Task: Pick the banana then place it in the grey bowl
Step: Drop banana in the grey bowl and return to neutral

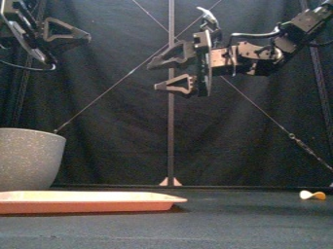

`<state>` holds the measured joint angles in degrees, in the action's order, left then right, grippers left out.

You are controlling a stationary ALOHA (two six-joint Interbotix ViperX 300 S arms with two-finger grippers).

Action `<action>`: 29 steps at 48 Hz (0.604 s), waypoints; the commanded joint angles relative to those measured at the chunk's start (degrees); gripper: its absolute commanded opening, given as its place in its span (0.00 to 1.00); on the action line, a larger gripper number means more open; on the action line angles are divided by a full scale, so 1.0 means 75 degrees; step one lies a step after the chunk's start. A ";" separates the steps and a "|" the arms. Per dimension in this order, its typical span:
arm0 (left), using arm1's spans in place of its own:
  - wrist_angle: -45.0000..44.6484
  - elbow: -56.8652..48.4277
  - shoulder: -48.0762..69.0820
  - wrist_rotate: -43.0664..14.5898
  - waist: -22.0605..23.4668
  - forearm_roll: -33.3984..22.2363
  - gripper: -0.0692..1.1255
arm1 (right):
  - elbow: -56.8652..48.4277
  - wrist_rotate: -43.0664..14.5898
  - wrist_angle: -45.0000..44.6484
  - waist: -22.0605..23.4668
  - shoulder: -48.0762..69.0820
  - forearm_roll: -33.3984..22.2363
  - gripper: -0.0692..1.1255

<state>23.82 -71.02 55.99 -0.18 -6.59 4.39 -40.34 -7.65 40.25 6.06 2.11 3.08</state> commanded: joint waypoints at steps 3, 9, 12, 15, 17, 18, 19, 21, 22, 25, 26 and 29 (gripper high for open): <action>0.0059 0.0035 -0.0023 0.0000 -0.0023 0.0012 0.06 | -0.0375 0.0023 0.0059 -0.0082 0.0785 0.0000 0.90; 0.0059 -0.0035 -0.0023 0.0000 -0.0047 0.0012 0.06 | -0.0609 0.0012 0.0059 -0.0082 0.0996 0.0000 0.90; 0.0059 -0.0070 -0.0023 0.0000 -0.0047 0.0012 0.06 | -0.0703 0.0012 0.0059 -0.0082 0.0996 0.0000 0.90; 0.0059 -0.0082 -0.0023 0.0000 -0.0047 0.0000 0.06 | -0.0750 0.0000 0.0059 -0.0082 0.1008 0.0000 0.90; 0.0059 -0.0082 -0.0023 0.0000 -0.0047 0.0000 0.06 | -0.0762 0.0000 0.0059 -0.0082 0.1008 0.0000 0.90; 0.0059 -0.0070 -0.0023 0.0000 -0.0047 0.0000 0.06 | -0.0773 0.0000 0.0059 -0.0082 0.0996 -0.0012 0.90; 0.0059 -0.0082 -0.0023 0.0000 -0.0047 0.0000 0.06 | -0.0785 0.0000 0.0059 -0.0082 0.0996 0.0000 0.90; 0.0059 -0.0070 -0.0023 0.0000 -0.0047 0.0012 0.06 | -0.0797 0.0000 0.0059 -0.0082 0.0996 -0.0012 0.90; 0.0059 -0.0082 -0.0023 0.0000 -0.0047 0.0012 0.06 | -0.0797 0.0000 0.0059 -0.0082 0.0996 0.0000 0.90; 0.0059 -0.0082 -0.0023 0.0000 -0.0059 0.0012 0.06 | -0.0809 0.0023 0.0059 -0.0082 0.0996 0.0000 0.90; 0.0059 -0.0070 -0.0023 0.0000 -0.0047 0.0012 0.06 | -0.0820 0.0023 0.0059 -0.0082 0.0996 0.0000 0.90; 0.0059 -0.0070 -0.0023 0.0000 -0.0047 0.0012 0.06 | -0.0844 0.0023 0.0059 -0.0082 0.0973 0.0000 0.90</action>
<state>23.82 -72.42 55.99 -0.18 -6.86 4.39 -47.02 -7.56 40.25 5.36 7.82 2.99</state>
